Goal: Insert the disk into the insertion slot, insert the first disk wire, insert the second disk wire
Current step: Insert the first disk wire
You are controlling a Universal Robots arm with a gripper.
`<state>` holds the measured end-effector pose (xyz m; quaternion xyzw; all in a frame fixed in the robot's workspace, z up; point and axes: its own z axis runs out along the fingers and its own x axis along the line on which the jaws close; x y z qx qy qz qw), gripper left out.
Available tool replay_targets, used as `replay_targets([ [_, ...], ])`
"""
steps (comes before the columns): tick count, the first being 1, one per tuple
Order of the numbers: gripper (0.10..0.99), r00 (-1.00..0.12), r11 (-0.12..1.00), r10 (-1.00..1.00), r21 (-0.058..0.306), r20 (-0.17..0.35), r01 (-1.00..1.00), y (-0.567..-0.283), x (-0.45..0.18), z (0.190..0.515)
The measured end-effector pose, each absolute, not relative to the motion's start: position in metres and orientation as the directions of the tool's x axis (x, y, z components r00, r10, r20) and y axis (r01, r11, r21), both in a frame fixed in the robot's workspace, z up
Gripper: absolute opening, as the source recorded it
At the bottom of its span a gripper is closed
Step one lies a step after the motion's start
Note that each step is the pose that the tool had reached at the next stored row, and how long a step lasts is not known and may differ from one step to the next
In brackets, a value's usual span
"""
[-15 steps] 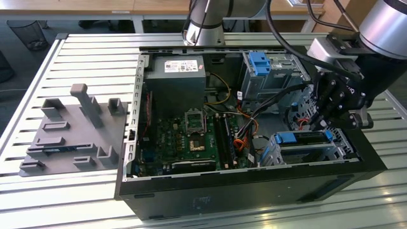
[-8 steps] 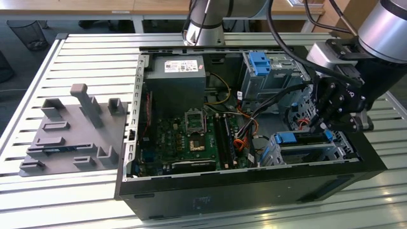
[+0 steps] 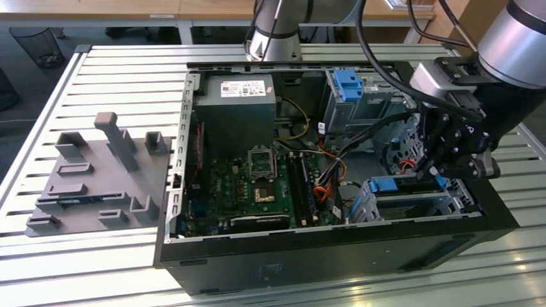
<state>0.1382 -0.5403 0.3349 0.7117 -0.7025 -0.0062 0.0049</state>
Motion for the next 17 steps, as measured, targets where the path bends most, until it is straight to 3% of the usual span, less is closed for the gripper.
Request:
replay_targets([
  [17,0.165,-0.029,0.029,-1.0,0.011,-0.002,-1.0,-0.5402,0.1366,0.3314],
])
